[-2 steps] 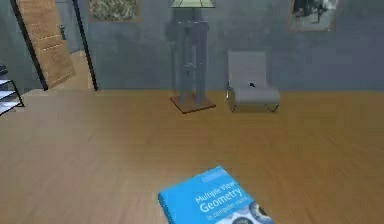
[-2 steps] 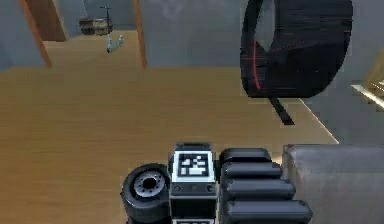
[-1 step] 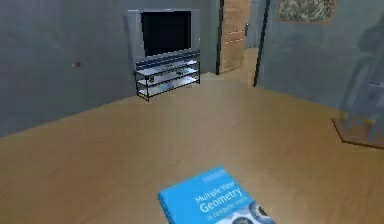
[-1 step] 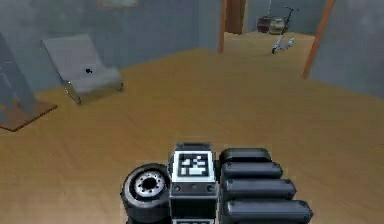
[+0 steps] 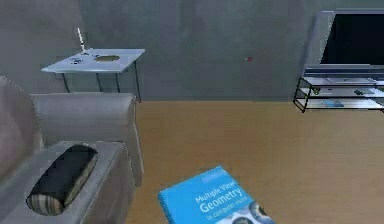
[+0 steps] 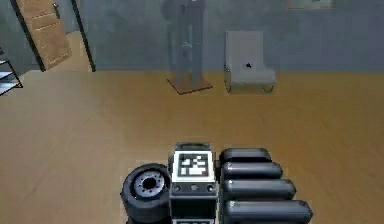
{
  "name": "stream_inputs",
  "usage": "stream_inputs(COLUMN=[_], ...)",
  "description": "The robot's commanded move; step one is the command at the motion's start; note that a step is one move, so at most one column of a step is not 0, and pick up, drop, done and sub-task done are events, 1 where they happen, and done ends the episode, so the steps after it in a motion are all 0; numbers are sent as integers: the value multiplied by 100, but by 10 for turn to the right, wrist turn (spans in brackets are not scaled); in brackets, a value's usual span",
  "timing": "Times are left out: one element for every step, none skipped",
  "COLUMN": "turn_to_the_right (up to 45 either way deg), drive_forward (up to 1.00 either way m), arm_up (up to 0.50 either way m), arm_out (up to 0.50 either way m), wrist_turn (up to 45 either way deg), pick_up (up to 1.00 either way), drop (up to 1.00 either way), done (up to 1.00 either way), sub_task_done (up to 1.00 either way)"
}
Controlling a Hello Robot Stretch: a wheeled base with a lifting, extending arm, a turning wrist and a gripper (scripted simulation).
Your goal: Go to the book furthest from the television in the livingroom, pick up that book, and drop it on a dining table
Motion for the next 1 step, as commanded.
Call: stream_inputs(turn_to_the_right=[0], drive_forward=[100], arm_up=[0], arm_out=[0], wrist_turn=[0], pick_up=[0], drop=[0], done=[0], sub_task_done=[0])
